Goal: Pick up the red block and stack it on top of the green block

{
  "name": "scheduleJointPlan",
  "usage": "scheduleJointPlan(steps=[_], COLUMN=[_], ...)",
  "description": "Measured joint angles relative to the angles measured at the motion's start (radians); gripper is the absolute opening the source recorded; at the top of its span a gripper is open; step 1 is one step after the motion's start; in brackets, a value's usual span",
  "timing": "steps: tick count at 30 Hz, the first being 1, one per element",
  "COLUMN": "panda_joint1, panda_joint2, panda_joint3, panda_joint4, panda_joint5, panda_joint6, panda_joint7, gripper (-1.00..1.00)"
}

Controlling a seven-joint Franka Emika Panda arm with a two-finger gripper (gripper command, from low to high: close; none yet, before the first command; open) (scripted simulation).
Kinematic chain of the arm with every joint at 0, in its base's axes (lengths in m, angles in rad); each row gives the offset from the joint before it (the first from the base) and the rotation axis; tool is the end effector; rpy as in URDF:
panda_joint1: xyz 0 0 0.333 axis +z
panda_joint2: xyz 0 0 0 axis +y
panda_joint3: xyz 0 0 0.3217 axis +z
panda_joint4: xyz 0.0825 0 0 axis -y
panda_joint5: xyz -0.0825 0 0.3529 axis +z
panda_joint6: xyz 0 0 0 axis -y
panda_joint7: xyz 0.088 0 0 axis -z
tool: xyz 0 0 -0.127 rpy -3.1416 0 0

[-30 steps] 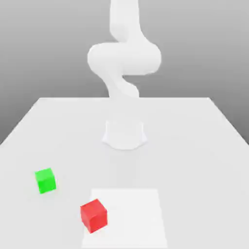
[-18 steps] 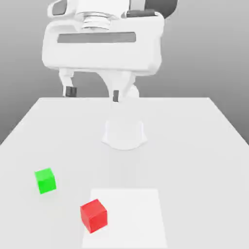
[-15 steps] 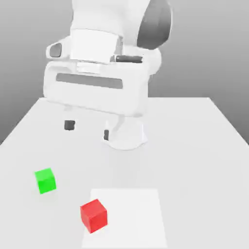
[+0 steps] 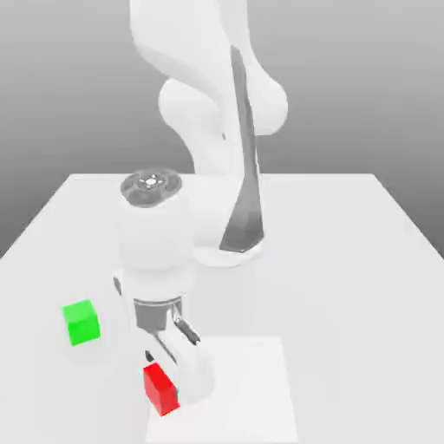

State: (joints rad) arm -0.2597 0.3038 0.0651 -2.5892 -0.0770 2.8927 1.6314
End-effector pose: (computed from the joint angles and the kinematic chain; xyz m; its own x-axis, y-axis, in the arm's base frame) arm 0.4227 -0.0771 0.1668 -0.1825 -0.9832 -0.0005 -0.9832 0.1825 -0.0010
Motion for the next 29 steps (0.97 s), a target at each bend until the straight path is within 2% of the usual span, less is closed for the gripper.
scheduleJointPlan(steps=[5,11,18,20,25,26,29], panda_joint1=[0.001,-0.025,-0.301,-0.330,-0.340,-0.343,-0.343], panda_joint2=[0.008,-0.181,-0.407,-0.420,-0.266,-0.235,-0.235], panda_joint3=[-0.001,0.013,-0.158,-0.192,-0.191,-0.183,-0.183], panda_joint4=[0.001,-0.035,-0.195,-0.224,-0.227,-0.226,-0.226], panda_joint5=[-0.002,0.043,0.026,0.035,0.094,0.109,0.109], panda_joint6=[0.008,-0.146,-0.211,-0.194,-0.038,-0.009,-0.009], panda_joint7=[0.002,-0.035,-0.100,-0.121,-0.167,-0.178,-0.178], gripper=[-1.00,-1.00,-1.00,-1.00,-1.00,1.00,1.00])
